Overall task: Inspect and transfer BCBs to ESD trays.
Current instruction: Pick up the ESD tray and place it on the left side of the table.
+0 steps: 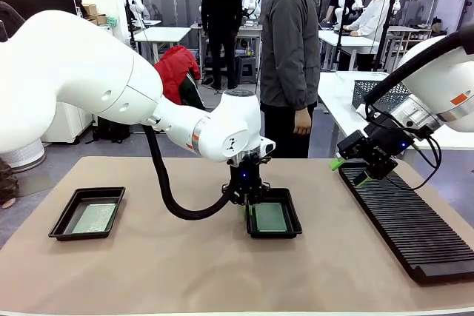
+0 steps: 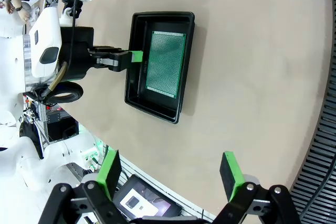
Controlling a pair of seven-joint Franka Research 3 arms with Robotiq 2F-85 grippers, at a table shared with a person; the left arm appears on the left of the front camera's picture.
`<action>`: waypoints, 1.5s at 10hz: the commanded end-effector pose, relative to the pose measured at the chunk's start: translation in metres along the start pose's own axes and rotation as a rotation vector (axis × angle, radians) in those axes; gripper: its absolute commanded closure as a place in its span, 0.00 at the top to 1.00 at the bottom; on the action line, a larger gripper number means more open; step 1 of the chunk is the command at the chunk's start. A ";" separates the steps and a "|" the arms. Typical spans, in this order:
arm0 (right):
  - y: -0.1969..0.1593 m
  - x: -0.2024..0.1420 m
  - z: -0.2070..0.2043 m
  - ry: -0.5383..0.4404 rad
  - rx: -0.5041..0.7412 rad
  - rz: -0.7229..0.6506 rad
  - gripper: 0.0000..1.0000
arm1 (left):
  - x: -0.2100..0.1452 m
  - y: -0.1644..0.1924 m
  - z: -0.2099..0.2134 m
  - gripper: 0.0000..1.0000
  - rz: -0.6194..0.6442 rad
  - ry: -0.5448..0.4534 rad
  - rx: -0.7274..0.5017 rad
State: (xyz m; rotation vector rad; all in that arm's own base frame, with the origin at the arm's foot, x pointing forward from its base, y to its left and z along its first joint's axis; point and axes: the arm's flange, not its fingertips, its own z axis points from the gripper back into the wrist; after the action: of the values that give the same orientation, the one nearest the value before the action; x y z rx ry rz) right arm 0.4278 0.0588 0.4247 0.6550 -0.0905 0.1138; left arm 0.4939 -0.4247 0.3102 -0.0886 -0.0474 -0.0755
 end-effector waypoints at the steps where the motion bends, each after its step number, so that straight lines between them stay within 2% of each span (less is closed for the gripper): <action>1: 0.001 0.001 0.000 -0.007 -0.015 -0.010 1.00 | 0.000 0.007 0.000 0.02 0.001 0.004 -0.036; 5: 0.001 0.001 0.000 -0.007 -0.015 -0.010 1.00 | -0.002 0.014 0.004 0.00 0.018 -0.005 -0.064; 8: 0.001 0.001 0.000 -0.007 -0.015 -0.010 1.00 | -0.003 0.041 0.010 0.00 0.033 -0.006 -0.237; 13: 0.001 0.001 0.000 -0.007 -0.015 -0.010 1.00 | -0.004 0.077 0.014 0.00 -0.008 -0.022 -0.378; 15: 0.001 0.001 0.000 -0.007 -0.015 -0.010 1.00 | -0.010 0.095 0.023 0.00 -0.002 -0.042 -0.382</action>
State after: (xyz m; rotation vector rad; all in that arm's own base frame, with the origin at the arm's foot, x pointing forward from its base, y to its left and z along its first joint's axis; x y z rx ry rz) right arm 0.4278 0.0586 0.4247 0.6549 -0.0907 0.1134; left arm 0.5039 -0.3484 0.3198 -0.4455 -0.0583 -0.0799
